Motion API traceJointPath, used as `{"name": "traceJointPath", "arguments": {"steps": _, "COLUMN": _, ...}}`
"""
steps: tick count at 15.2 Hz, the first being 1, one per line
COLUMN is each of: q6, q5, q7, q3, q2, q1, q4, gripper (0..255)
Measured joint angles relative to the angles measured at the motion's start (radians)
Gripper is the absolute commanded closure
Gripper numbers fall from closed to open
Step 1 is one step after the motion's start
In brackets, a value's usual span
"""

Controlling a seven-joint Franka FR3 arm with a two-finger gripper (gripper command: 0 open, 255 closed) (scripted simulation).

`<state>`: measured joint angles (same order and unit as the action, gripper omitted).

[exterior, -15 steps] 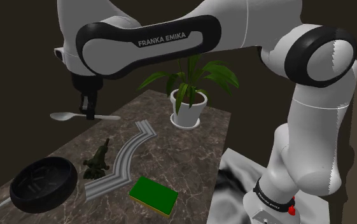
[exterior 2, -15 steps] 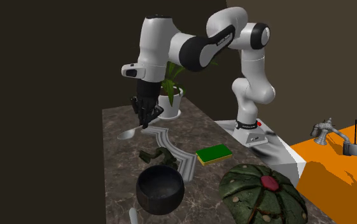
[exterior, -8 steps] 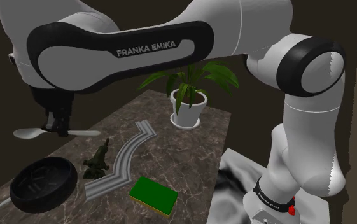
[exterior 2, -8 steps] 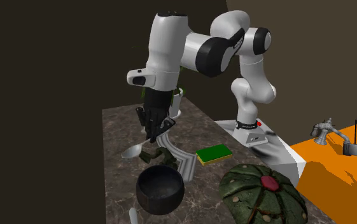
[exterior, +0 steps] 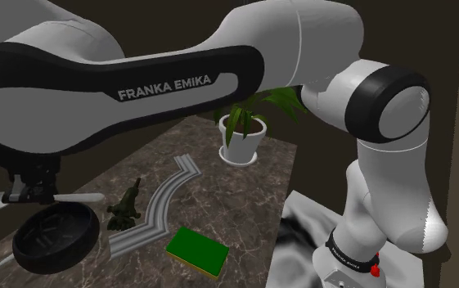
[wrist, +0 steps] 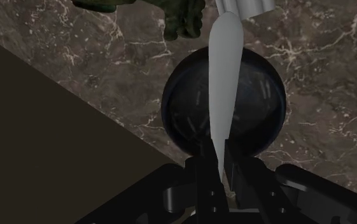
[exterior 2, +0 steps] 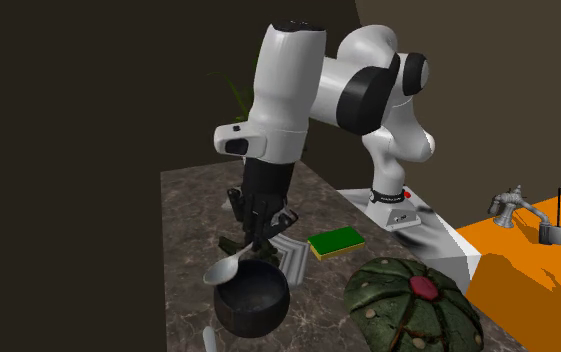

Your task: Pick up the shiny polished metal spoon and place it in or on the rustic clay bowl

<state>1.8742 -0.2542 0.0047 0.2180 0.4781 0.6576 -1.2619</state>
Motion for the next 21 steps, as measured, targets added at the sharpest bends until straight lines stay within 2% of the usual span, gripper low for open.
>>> {"name": "traceJointPath", "arguments": {"steps": 12, "q6": 0.151, "q5": -0.014, "q7": 0.030, "q3": -0.005, "q2": 0.009, "q1": -0.007, "q4": -0.145, "gripper": 255}}
{"name": "traceJointPath", "arguments": {"steps": 19, "q6": 0.166, "q5": -0.016, "q7": 0.034, "q3": -0.006, "q2": 0.014, "q1": -0.007, "q4": -0.156, "gripper": 255}}
{"name": "traceJointPath", "arguments": {"steps": 20, "q6": 0.167, "q5": -0.016, "q7": 0.034, "q3": -0.006, "q2": 0.014, "q1": -0.007, "q4": -0.156, "gripper": 0}}
{"name": "traceJointPath", "arguments": {"steps": 21, "q6": 0.167, "q5": -0.016, "q7": 0.034, "q3": -0.006, "q2": 0.014, "q1": -0.007, "q4": -0.156, "gripper": 0}}
